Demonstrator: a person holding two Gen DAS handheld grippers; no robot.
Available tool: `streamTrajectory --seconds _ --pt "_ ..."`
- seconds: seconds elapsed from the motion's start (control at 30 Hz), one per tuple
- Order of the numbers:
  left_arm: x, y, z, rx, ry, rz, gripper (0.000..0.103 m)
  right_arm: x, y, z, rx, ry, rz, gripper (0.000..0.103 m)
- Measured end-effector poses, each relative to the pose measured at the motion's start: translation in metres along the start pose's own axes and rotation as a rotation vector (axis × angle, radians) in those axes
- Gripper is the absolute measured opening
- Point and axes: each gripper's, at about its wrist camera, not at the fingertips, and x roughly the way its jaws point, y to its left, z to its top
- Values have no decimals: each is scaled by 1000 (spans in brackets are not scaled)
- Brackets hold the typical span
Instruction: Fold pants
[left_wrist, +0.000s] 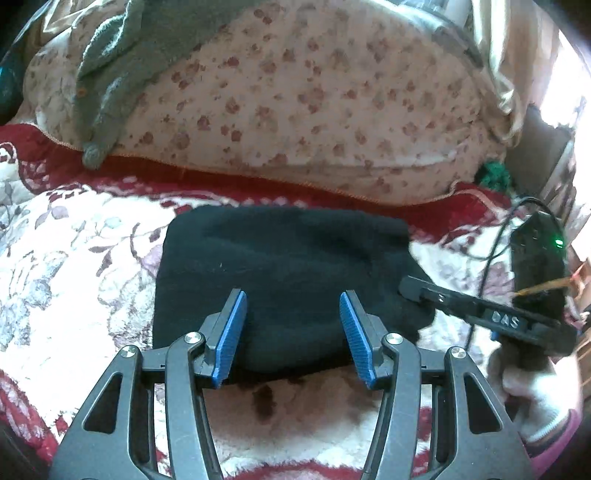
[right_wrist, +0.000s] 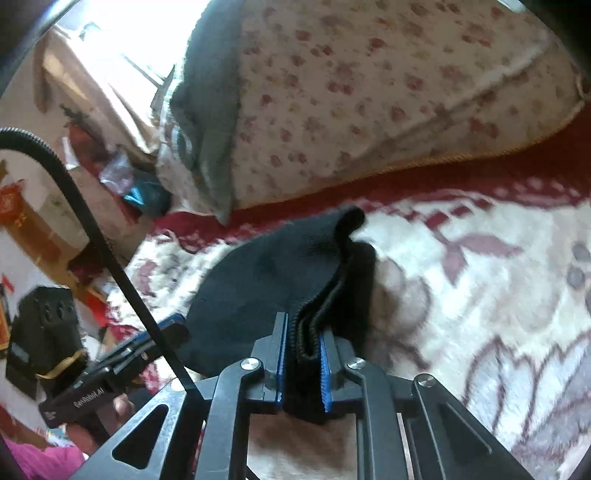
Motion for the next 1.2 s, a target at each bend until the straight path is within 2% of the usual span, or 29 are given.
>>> streamTrajectory --seconds 0.07,0.17,0.4,0.57,0.83,1.2 --pt "13 -1 -4 -1 31 28 52 2 -2 -4 -12 -6 -26 13" --pt "17 -3 -7 9 29 59 52 -3 6 -3 -26 -11 -68 17" --pt "7 -2 -3 -7 33 73 52 -30 37 3 -119 -72 -155 24" --pt "-8 2 0 -13 4 117 52 -42 55 7 -152 -119 -131 46" --pt "-31 9 4 -3 -54 173 52 -30 74 10 -168 -110 -114 46" --pt "-40 16 3 -11 -67 204 52 -19 83 5 -179 -86 -126 49"
